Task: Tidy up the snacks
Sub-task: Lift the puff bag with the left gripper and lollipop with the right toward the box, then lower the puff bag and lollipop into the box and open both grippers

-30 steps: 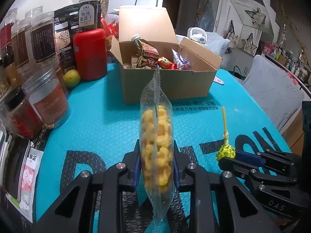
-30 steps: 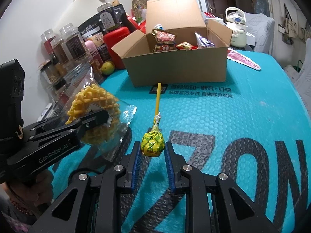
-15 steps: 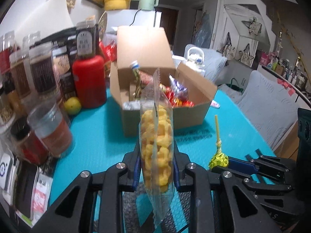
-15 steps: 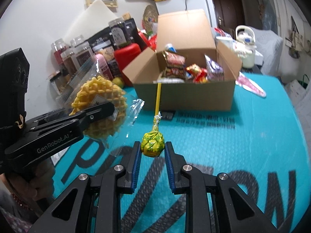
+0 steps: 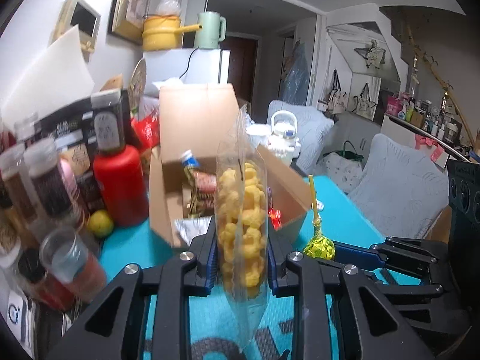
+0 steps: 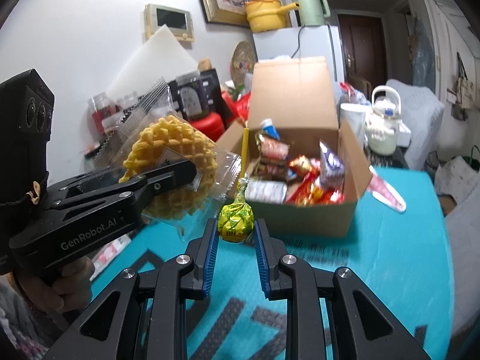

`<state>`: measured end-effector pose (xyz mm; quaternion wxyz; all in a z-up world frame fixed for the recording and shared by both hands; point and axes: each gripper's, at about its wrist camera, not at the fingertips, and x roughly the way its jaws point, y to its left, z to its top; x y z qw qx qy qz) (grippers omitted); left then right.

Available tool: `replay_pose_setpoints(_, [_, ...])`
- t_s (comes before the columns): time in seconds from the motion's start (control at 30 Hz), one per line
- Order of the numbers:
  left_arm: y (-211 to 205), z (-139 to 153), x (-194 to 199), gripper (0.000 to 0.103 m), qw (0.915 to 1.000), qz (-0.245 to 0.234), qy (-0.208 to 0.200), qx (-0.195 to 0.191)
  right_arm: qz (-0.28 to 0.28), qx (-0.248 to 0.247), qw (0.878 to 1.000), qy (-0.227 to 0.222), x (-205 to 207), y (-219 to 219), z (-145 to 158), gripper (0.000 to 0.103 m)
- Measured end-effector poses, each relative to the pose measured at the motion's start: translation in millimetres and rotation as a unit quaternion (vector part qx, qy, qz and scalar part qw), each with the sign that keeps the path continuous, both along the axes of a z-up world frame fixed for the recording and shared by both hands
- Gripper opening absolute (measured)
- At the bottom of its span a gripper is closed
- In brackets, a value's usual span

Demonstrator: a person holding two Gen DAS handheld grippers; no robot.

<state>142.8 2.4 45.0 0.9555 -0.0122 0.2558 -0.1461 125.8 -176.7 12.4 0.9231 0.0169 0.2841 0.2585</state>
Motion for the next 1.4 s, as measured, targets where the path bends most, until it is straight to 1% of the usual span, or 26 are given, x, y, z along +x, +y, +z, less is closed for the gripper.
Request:
replay_pose_setpoints(0.13, [-4.9, 11.6, 16.4, 0.026, 0.9998, -0.004, -0.018, 0.002, 0.002, -0.001, 1.0, -0.017, 17.7, -3.1, 15.9, 0.024])
replay_pose_setpoints(0.43, [-17.9, 29.4, 65.3, 0.026, 0.9987, -0.015, -0.049, -0.002, -0.014, -0.013, 0.998, -0.052, 62.0, -7.7, 40.8, 0.024])
replay_pose_setpoints(0.57, [-23.0, 36.2, 87.7, 0.026, 0.9979, -0.017, -0.063, -0.008, -0.02, -0.013, 0.998, -0.058, 83.2, -11.1, 46.8, 0.024])
replay_pose_setpoints(0.7, [-22.6, 39.1, 114.6, 0.026, 0.9974, -0.013, -0.068, -0.018, -0.029, -0.008, 0.997, -0.065, 106.9, -14.4, 50.7, 0.024])
replay_pose_setpoints(0.87, [-22.7, 38.7, 138.6, 0.026, 0.9969, -0.002, -0.076, -0.016, -0.026, -0.006, 0.997, -0.071, 133.2, -13.8, 49.7, 0.024])
replay_pose_setpoints(1.1, [-22.8, 29.7, 172.0, 0.026, 0.9975, 0.01, -0.07, -0.004, -0.03, -0.017, 0.997, -0.066, 168.7, -9.0, 43.2, 0.024])
replay_pose_setpoints(1.27, [-27.3, 12.1, 192.4, 0.026, 0.9989, 0.015, -0.043, 0.012, -0.032, -0.017, 0.998, -0.048, 192.3, -8.5, 31.8, 0.024])
replay_pose_setpoints(1.4, [-29.9, -0.4, 204.1, 0.026, 0.9998, 0.005, -0.017, 0.007, -0.022, -0.018, 0.999, -0.018, 205.7, -7.8, 18.4, 0.024])
